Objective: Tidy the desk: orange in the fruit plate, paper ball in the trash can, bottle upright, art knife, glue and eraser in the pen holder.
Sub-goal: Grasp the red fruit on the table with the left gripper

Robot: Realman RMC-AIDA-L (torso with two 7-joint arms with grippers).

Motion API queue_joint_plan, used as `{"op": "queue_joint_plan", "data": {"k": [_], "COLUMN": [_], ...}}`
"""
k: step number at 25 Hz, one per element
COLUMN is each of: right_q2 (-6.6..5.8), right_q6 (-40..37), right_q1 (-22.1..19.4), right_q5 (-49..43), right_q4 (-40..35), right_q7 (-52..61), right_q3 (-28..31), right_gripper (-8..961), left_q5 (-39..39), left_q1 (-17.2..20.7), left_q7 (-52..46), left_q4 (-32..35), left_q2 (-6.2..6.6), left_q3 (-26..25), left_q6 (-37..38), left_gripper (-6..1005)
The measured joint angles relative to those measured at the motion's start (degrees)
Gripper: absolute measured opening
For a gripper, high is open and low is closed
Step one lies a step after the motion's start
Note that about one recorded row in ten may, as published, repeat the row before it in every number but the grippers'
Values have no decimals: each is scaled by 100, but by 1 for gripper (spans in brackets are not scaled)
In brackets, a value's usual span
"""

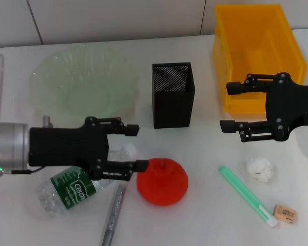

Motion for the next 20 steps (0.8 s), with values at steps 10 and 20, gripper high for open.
{"op": "queue_joint_plan", "data": {"k": [10,20], "right_q2": [-3,-3], "right_q6": [-6,-6], "right_q1": [30,59], "right_q5": [-8,-7], "right_q4": [-5,-21], "right_q7": [63,118], "right_q3": [-11,-26], "right_gripper": [786,786], "left_q5": [-213,-358], "left_q1": [-339,-424], "left_q7": [558,670], "left_q4": [-1123,-1367], "left_q2": [-68,-66], "left_q3": [722,1203], "left_q6": [-1043,-1523], "left_gripper": [740,729]}}
